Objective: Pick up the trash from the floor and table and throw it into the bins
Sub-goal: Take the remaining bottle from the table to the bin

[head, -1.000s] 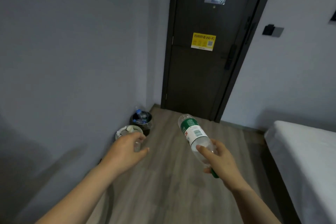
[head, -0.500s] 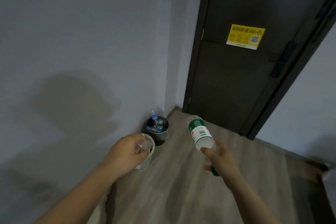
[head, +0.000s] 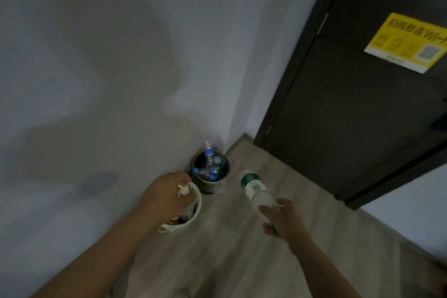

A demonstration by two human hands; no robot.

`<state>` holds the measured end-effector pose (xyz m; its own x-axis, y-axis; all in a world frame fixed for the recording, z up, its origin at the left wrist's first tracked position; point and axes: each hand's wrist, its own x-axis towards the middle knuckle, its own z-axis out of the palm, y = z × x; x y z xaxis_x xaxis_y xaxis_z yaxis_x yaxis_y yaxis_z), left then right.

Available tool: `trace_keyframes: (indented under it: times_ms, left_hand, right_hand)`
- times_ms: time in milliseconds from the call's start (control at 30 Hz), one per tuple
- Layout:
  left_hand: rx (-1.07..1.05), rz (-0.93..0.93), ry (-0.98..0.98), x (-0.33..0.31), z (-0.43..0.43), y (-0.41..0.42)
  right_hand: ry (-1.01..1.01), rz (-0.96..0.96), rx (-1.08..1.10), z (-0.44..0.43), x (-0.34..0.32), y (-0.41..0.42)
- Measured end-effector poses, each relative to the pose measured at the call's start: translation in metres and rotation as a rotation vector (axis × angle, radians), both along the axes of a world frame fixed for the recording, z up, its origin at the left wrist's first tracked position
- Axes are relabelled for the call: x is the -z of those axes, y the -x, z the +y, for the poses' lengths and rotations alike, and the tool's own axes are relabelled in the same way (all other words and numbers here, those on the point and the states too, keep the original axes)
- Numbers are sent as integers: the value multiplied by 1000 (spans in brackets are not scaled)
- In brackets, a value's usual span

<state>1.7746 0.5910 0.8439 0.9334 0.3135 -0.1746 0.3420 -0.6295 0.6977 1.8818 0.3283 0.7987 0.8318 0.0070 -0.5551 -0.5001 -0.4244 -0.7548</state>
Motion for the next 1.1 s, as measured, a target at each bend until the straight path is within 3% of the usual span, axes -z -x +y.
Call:
trace_keyframes:
  times_ms: [267, 400, 567, 867, 967, 1100]
  left_hand:
    - [-112, 175, 31, 77, 29, -102]
    - [-159, 248, -76, 137, 44, -148]
    - [-226, 362, -70, 238, 61, -191]
    - [-274, 415, -47, 374, 82, -224]
    - [-269, 446, -77, 391, 87, -226]
    - [-289, 442, -77, 388, 91, -222]
  right_hand:
    - [66, 173, -76, 49, 92, -139]
    - [118, 183, -151, 78, 174, -212]
    - [191, 227, -211, 112, 297, -281]
    - [198, 232, -222, 162, 446, -330]
    - [122, 189, -183, 180, 467, -341]
    - [-55, 273, -226, 198, 467, -337]
